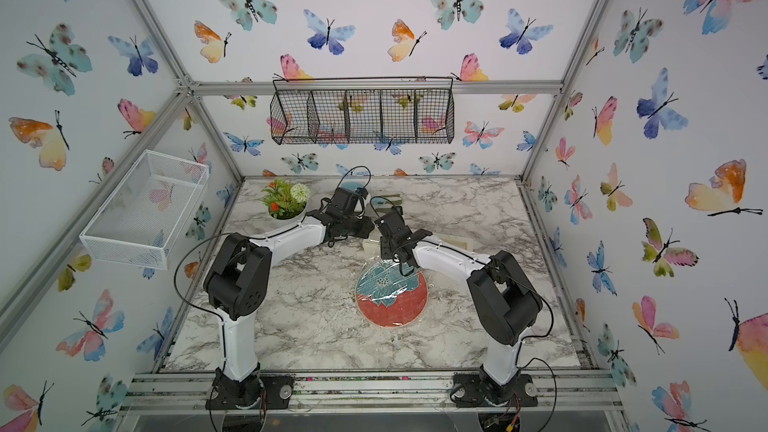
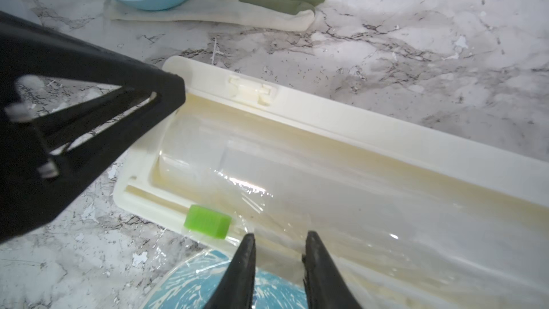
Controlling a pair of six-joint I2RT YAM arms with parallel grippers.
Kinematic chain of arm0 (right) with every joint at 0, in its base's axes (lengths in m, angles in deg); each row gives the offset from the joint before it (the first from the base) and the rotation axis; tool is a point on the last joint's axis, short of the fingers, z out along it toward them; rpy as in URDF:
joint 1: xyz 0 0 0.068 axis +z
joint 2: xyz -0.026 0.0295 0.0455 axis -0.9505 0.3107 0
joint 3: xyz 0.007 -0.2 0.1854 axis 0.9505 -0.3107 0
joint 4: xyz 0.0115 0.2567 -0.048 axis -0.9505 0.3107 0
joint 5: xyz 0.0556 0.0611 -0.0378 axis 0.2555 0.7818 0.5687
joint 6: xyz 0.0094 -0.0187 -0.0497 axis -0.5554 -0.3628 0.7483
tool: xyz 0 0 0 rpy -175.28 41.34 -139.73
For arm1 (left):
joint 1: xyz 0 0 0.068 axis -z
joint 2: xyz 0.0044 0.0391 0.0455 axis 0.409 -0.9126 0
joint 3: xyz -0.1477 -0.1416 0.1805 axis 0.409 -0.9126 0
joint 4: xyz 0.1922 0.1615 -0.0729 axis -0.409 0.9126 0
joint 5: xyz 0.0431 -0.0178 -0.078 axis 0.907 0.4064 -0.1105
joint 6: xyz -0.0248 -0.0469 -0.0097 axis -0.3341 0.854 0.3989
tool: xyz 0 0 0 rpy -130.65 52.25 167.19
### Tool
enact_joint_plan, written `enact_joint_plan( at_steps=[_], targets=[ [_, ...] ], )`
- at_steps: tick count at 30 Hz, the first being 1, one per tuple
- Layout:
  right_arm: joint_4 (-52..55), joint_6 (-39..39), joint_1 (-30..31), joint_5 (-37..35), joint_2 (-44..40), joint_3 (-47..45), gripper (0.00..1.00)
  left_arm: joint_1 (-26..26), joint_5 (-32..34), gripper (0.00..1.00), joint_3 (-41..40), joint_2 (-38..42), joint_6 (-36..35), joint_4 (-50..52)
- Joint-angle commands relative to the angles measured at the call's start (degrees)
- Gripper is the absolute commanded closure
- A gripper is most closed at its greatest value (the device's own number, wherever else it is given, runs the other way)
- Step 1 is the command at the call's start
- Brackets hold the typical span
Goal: Wrap the plate with plastic wrap
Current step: Tear off the plastic wrap from the plastic wrap cutting box.
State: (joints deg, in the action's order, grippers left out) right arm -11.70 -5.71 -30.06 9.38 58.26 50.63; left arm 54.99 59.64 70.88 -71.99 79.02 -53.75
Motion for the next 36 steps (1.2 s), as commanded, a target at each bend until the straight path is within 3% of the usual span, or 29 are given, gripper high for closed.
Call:
enact_joint_plan(
  at_steps=[1,7,11,14,19,22,27,36],
  targets=[
    [8.55,1.31,-0.74,2.21,2.87,-0.42,0.67,-2.31,4.54,0.93,-3.83,-5.28,-2.17,12.23],
    [6.58,2.78,-0.71,9.49,-0.01,4.13,0.62,-2.45,1.02,0.89,-5.12,-2.47,-1.14,10.01],
    [6.93,3.56,-0.7,9.94,-2.37,5.67,0.61,-3.31,-2.15,0.74,-7.88,3.13,0.04,6.96],
    [8.25,3.62,-0.85,9.6,-3.21,5.59,0.61,-5.9,-7.04,0.58,-13.33,10.05,2.05,1.24],
    [7.0,3.26,-1.61,12.47,-5.17,4.38,0.62,-8.66,-14.17,0.49,-25.91,22.9,3.96,-11.24],
    [6.77,4.21,-2.22,13.41,-5.42,4.56,0.62,-8.64,-24.44,0.48,-33.69,26.34,5.91,-20.03],
    [6.99,4.75,-3.0,15.63,-3.7,5.43,0.64,-8.35,-33.62,0.47,-39.82,23.48,6.87,-29.98],
    [6.48,5.58,-2.95,17.46,-2.32,6.76,0.64,-8.29,-37.67,0.34,-39.2,13.85,8.27,-36.97]
  ],
)
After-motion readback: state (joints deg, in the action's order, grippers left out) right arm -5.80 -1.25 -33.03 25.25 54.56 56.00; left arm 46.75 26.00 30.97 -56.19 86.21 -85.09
